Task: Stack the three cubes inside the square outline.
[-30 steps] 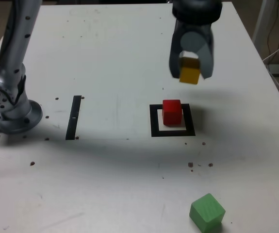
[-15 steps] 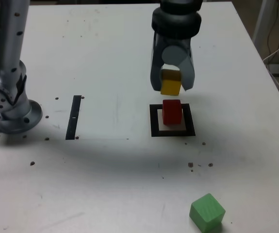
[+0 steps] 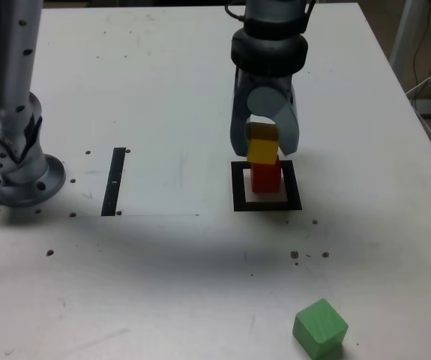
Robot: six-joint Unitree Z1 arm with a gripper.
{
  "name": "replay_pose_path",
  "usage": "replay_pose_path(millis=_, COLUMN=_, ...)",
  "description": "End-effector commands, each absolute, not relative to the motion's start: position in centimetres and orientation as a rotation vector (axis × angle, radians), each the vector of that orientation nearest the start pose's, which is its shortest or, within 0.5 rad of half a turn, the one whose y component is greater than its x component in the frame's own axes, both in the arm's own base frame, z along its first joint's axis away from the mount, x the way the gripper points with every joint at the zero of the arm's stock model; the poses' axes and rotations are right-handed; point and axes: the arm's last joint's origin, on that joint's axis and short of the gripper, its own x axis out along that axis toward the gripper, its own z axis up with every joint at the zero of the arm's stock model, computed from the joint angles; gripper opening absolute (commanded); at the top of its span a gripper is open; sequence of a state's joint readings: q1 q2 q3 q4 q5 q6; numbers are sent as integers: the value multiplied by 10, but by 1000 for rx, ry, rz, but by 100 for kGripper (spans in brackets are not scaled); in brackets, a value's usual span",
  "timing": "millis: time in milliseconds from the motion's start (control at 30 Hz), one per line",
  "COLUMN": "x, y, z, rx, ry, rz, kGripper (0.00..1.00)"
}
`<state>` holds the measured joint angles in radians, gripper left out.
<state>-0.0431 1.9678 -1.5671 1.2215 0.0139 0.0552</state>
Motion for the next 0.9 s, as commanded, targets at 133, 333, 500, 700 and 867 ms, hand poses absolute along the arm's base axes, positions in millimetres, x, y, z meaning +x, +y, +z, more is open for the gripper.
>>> replay_pose_path(millis=133, x=352, y=-15, z=271, rx=89, ry=1610, rz=-67, kGripper=16)
replay_pose_path(millis=333, x=353, y=-15, z=267, rx=87, ry=1608, rz=-67, kGripper=17)
replay_pose_path(millis=500, x=354, y=-14, z=265, rx=85, ry=1608, rz=-66, kGripper=21)
replay_pose_path(millis=700, x=354, y=-13, z=264, rx=83, ry=1610, rz=-64, kGripper=29)
replay_pose_path(millis=867, x=355, y=-13, z=262, rx=81, ry=1616, rz=-64, kGripper=42)
